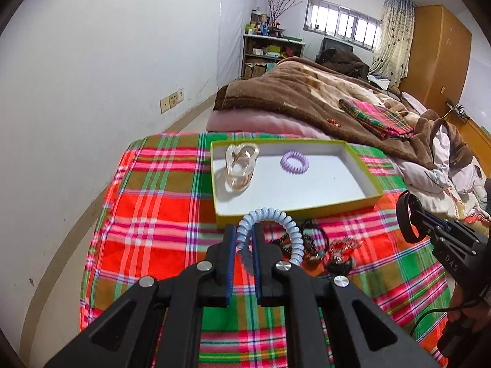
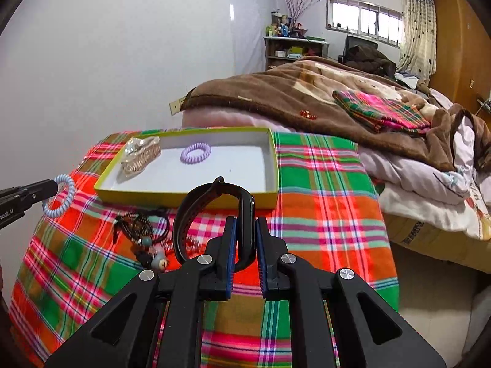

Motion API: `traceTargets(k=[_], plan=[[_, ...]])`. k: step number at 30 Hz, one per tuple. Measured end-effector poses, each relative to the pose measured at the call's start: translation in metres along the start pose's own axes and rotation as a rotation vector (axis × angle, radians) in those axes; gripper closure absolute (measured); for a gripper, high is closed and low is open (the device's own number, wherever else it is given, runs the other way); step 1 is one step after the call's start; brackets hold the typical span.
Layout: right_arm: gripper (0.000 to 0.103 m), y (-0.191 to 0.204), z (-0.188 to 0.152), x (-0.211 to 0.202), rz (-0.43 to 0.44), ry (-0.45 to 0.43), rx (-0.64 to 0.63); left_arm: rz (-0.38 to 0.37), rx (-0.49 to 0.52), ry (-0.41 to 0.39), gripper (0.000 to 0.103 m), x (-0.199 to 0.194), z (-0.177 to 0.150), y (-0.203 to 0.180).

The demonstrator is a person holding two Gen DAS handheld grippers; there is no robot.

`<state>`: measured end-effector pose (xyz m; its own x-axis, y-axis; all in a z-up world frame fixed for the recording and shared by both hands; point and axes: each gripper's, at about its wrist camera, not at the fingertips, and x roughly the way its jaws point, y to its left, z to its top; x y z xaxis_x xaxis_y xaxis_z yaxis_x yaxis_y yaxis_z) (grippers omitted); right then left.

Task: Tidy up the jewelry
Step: 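Carry the blue coil tie with the left tool into the box while the right tool carries the black band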

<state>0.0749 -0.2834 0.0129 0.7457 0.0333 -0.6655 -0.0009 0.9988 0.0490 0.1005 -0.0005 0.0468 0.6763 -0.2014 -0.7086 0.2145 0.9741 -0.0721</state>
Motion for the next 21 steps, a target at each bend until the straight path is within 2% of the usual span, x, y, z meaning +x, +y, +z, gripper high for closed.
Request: traceTargets(k=[11, 21], plan=[[0.09, 0.007, 0.034, 0.005, 0.004, -0.029, -0.044, -0.035, 0.015, -0.014, 0.092, 0.014, 0.028, -0.014], [0.09, 0.007, 0.066, 0.028, 0.002, -0.028, -0.079, -0.056, 0.018, -0.013, 0.092, 0.035, 0.051, -0.023]])
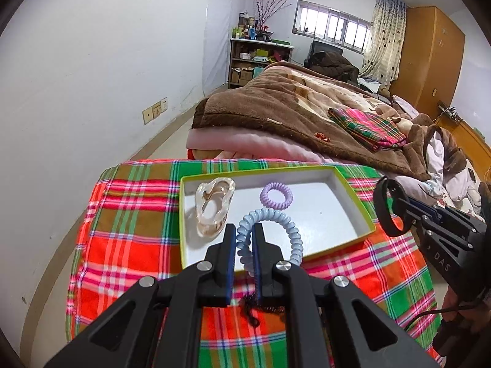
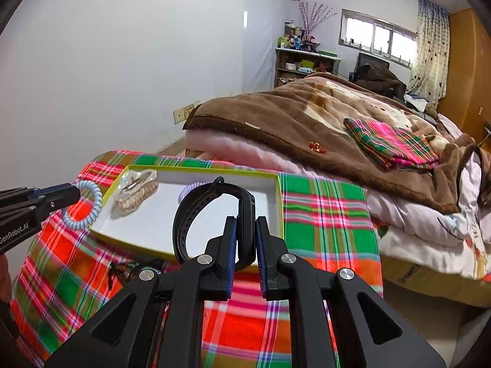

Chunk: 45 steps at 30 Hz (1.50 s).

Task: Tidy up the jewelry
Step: 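Carry the blue coil tie with the left tool into the box while the right tool carries the black band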

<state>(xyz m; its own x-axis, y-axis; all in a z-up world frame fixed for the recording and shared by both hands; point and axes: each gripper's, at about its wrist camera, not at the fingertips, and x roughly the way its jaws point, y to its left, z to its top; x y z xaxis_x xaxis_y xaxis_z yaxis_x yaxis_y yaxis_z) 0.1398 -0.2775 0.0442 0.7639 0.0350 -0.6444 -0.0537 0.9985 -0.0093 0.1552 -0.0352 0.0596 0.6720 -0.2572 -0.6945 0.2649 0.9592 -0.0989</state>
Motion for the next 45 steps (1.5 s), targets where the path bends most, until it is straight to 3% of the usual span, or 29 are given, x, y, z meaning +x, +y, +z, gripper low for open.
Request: traceTargets(k=[23, 45], plan=[[0.09, -0.005, 0.039, 0.091, -0.005, 0.093, -0.048, -0.03, -0.007, 0.106, 0.092, 0.078, 0.015, -0.015], [0.09, -0.002, 0.028, 0.153, -0.01, 0.213, -0.091, 0.002, -0.006, 0.187, 0.092, 0.12, 0.007, -0.011]])
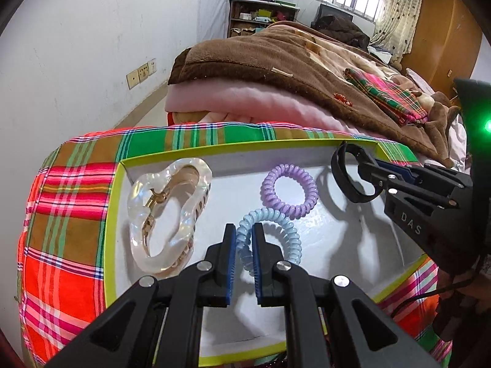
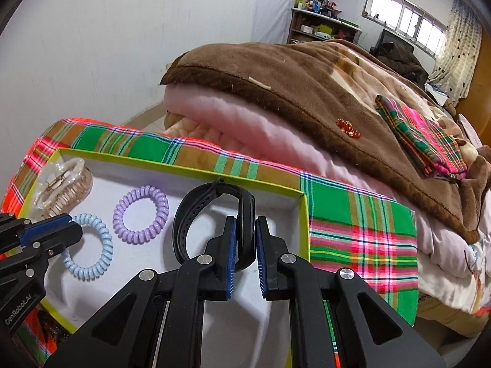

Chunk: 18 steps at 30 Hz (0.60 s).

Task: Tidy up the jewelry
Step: 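Carry the blue coil tie with the left tool into the box while the right tool carries the black band, then open the left tool releasing the blue coil tie while the right tool releases the black band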

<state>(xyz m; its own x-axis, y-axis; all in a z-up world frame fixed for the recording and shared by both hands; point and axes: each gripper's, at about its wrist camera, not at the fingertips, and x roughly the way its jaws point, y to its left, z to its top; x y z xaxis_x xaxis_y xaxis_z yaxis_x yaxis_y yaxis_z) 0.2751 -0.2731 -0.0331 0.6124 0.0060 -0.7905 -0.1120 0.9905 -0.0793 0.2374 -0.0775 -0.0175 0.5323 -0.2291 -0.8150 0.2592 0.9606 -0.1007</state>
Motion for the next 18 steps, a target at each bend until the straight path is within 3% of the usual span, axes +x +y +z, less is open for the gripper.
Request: traceTargets(k=[18], plan=[[0.09, -0.001, -0.002, 0.011, 0.001, 0.017, -0.003, 0.001, -0.009, 0.029, 0.091, 0.012, -0.001, 0.002]])
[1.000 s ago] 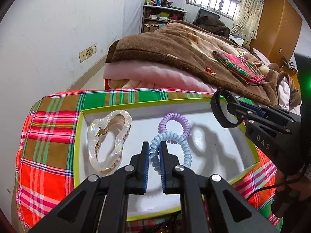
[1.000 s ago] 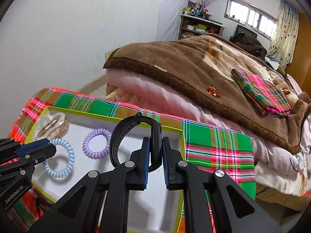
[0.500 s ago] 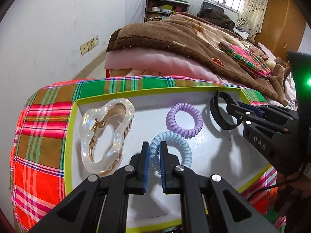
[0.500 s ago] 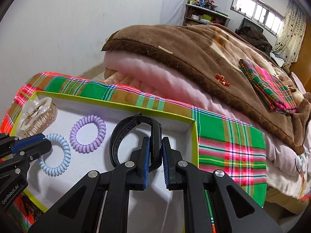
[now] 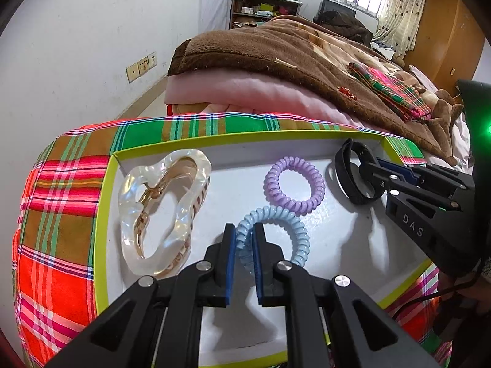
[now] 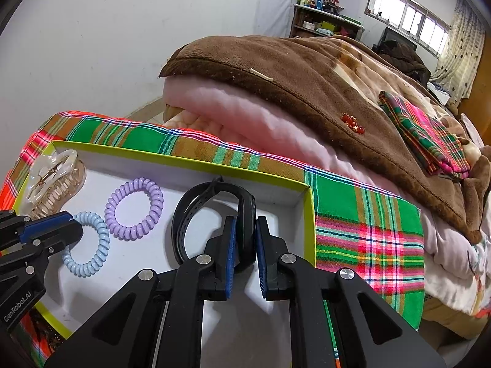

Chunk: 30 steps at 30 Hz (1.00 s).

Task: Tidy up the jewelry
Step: 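Open the left tool releasing the blue coil tie while the right tool releases the black band, then withdraw both tools from the box toward the jewelry on the cloth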

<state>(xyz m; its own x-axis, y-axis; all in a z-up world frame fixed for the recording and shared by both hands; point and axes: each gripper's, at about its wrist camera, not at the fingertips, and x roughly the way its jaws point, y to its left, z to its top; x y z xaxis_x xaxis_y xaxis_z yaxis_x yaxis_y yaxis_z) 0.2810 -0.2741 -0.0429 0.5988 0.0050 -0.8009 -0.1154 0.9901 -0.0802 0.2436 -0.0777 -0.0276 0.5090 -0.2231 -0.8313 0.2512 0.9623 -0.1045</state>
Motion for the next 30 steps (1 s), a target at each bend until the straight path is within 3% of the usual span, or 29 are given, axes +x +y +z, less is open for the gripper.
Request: traceTargets(k=[19, 30], plan=[[0.083, -0.004, 0.0, -0.005, 0.001, -0.028, 0.025, -0.021, -0.01, 0.002, 0.072, -0.001, 0.0, -0.001], [0.082, 0.0, -0.005, -0.049, -0.01, -0.134, 0.026, -0.054, -0.012, -0.078, 0.059, -0.038, -0.008, -0.001]])
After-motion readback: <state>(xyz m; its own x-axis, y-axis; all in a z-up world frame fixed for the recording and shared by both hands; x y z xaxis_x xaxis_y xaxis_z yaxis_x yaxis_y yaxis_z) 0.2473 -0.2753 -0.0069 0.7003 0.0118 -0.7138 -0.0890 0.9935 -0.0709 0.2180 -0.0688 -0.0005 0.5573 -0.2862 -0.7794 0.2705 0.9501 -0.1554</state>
